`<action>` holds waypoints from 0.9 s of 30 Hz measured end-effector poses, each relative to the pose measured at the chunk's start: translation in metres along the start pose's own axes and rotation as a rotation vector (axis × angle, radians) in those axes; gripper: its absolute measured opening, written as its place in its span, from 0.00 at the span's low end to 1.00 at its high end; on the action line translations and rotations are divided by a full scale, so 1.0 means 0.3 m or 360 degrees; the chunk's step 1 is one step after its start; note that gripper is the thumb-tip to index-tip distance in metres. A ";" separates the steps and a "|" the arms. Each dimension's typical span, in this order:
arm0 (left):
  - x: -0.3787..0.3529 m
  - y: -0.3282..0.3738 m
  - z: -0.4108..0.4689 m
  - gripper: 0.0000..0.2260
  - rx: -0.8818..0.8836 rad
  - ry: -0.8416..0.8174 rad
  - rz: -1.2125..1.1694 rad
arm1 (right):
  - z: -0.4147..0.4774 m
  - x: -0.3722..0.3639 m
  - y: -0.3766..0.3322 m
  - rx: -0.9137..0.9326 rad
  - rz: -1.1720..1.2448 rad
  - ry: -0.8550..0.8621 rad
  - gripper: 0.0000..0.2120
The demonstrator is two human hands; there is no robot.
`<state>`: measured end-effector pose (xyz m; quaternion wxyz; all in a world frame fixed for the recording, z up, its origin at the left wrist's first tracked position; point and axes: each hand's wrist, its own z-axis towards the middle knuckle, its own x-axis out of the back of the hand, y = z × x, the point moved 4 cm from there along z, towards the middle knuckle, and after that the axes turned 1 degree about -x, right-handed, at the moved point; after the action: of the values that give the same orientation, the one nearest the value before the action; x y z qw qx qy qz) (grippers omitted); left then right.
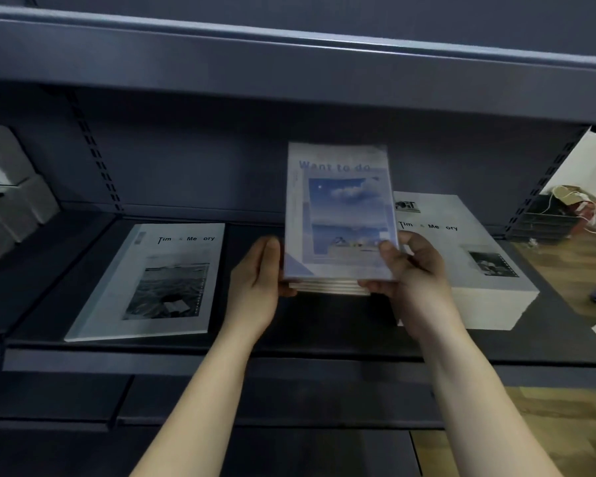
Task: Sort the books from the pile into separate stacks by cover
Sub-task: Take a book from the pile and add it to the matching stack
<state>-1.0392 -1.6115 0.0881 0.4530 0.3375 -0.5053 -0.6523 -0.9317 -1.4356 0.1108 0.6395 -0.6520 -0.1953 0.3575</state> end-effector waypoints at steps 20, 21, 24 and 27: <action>0.025 -0.240 -0.009 0.11 -0.0240 -0.0194 0.1711 | -0.005 0.011 -0.006 0.0555 -0.1262 -0.0027 0.26; 0.025 -0.241 -0.010 0.11 -0.0237 -0.0194 0.1713 | 0.008 0.009 -0.002 0.0555 -0.1253 -0.0017 0.26; 0.025 -0.245 -0.011 0.10 -0.0237 -0.0180 0.1708 | 0.047 -0.005 0.000 0.0570 -0.1322 0.0005 0.26; 0.027 -0.245 -0.010 0.10 -0.0248 -0.0161 0.1709 | 0.081 -0.025 -0.006 0.0595 -0.1392 0.0012 0.25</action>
<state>-1.0577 -1.6143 0.0164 0.7213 -0.0342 -0.5780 -0.3801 -0.9539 -1.4239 0.1158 0.8371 -0.3835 -0.3816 0.0813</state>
